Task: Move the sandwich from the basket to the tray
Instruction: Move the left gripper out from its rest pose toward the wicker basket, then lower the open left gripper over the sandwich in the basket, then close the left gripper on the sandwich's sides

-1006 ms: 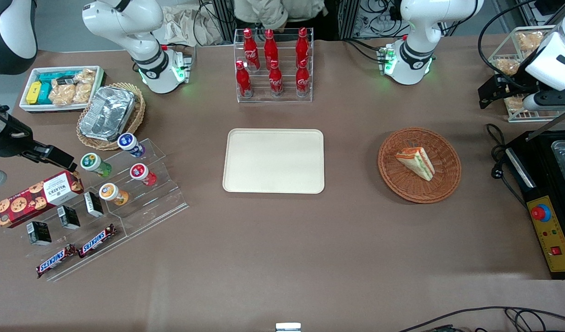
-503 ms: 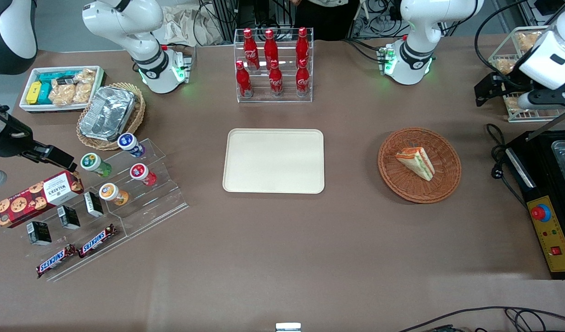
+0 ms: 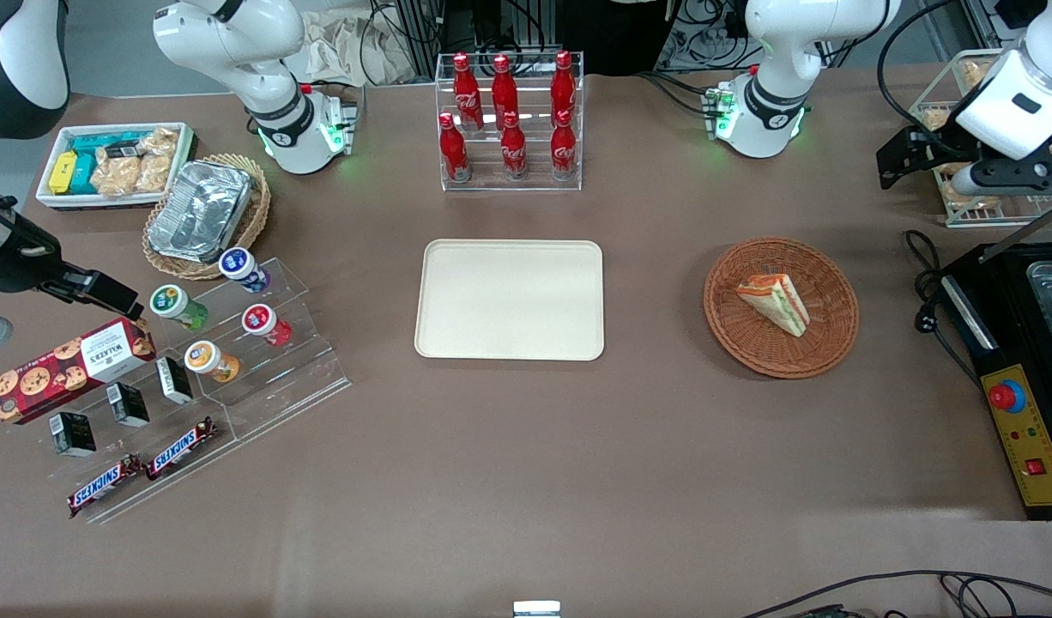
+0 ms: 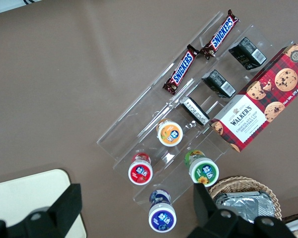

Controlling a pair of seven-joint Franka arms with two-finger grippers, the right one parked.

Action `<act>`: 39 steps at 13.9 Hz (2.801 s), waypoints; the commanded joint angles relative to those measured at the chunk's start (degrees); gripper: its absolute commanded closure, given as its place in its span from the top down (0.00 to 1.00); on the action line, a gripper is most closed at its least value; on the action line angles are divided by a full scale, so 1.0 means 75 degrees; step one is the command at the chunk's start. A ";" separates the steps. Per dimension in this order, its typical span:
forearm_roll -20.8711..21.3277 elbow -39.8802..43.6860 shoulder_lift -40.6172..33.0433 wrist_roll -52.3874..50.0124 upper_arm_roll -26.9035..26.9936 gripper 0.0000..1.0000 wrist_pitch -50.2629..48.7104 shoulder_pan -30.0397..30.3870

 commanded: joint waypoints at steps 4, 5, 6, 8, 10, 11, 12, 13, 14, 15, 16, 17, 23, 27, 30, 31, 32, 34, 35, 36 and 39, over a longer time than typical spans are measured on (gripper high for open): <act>-0.0006 -0.0887 -0.0713 -0.0113 0.0003 1.00 0.0093 -0.0017; -0.0018 -0.0934 -0.0748 -0.0125 -0.0009 1.00 0.0129 -0.0028; -0.0029 -0.1109 -0.0807 -0.0148 -0.0009 1.00 0.0210 -0.0017; -0.0239 -0.1996 -0.1168 -0.0799 -0.0009 1.00 0.0816 -0.0028; -0.0334 -0.2748 -0.1393 -0.2345 -0.0021 1.00 0.1508 -0.0040; -0.0323 -0.2995 -0.1405 -0.2827 -0.0056 1.00 0.1755 -0.0156; -0.0265 -0.3218 -0.1405 -0.3551 -0.0079 1.00 0.2025 -0.0227; -0.0252 -0.3441 -0.1405 -0.4115 -0.0103 1.00 0.2317 -0.0239; -0.0252 -0.3698 -0.1394 -0.4365 -0.0149 1.00 0.2657 -0.0239; -0.0252 -0.3967 -0.1382 -0.4390 -0.0196 1.00 0.2973 -0.0239; -0.0299 -0.4179 -0.1324 -0.4437 -0.0208 1.00 0.3267 -0.0239; -0.0299 -0.4355 -0.1242 -0.4472 -0.0208 1.00 0.3525 -0.0239; -0.0276 -0.4673 -0.0001 -0.5244 -0.0208 0.99 0.5048 -0.0298; -0.0334 -0.4557 0.0784 -0.5806 -0.0208 0.99 0.5974 -0.0310; -0.0346 -0.4451 0.1218 -0.6159 -0.0208 0.99 0.6304 -0.0310; -0.0346 -0.4497 0.1301 -0.6218 -0.0208 0.99 0.6467 -0.0310; -0.0346 -0.4544 0.1395 -0.6370 -0.0208 0.99 0.6608 -0.0310; -0.0346 -0.4591 0.1548 -0.6523 -0.0208 0.99 0.6761 -0.0368; -0.0346 -0.4591 0.1548 -0.6674 -0.0208 0.99 0.6785 -0.0403; -0.0346 -0.4603 0.1583 -0.6885 -0.0208 0.99 0.6878 -0.0461; -0.0311 -0.4929 0.1736 -0.6945 -0.0185 0.99 0.7428 -0.0544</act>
